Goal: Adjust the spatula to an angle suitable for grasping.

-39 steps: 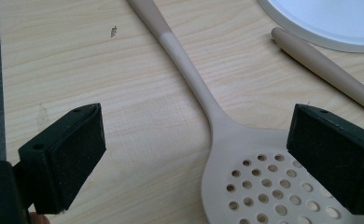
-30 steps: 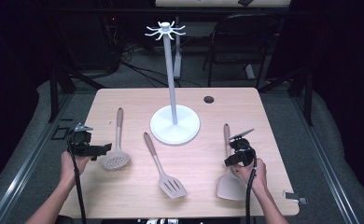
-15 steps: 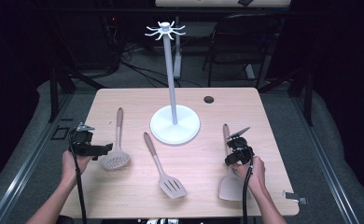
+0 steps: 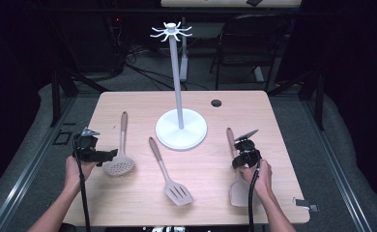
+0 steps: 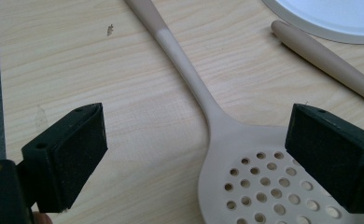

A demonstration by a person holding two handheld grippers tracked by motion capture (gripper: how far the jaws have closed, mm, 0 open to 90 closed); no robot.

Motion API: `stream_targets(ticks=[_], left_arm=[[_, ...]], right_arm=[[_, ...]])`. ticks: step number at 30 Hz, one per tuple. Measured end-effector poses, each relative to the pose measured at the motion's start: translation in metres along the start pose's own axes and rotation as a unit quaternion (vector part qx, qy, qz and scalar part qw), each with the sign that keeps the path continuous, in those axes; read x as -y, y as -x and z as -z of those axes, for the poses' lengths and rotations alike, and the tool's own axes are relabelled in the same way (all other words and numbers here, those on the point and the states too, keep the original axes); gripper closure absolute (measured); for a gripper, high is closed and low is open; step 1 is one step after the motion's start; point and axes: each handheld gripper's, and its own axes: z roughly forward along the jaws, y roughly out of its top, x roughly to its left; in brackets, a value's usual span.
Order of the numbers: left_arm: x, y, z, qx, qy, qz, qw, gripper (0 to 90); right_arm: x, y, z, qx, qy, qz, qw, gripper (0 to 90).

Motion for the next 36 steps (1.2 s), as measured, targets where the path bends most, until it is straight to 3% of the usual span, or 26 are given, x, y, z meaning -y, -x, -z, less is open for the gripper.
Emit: stream_targets(ticks=[10,11,17,18,25,29,36], left_arm=[[0.001,-0.003,0.0,0.002,-0.002,0.001,1.0,5.6],[0.001,-0.002,-0.001,0.003,-0.001,0.003,1.0,5.6],[0.001,-0.002,0.0,0.004,-0.002,0.0,1.0,6.1],[0.001,-0.002,0.0,0.004,-0.001,-0.001,1.0,6.2],[0.001,0.002,0.0,0.011,0.001,-0.003,0.9999,6.3],[0.0,0.004,0.0,0.016,0.002,-0.005,0.9999,6.0],[-0.001,0.006,0.001,0.022,-0.002,-0.008,0.9997,5.8]], right_arm=[[0.004,0.009,0.0,-0.044,0.031,-0.039,0.9978,78.5],[0.003,0.009,0.002,-0.04,0.024,-0.025,0.9986,78.5],[0.004,0.006,0.011,-0.037,0.048,-0.012,0.9981,78.6],[0.004,0.004,0.011,-0.04,0.062,-0.016,0.9972,78.6],[0.004,-0.005,0.026,-0.023,0.073,0.028,0.9967,78.6],[0.005,-0.014,0.033,-0.028,0.092,0.055,0.9939,78.5],[0.006,-0.025,0.036,-0.043,0.109,0.074,0.9904,78.5]])
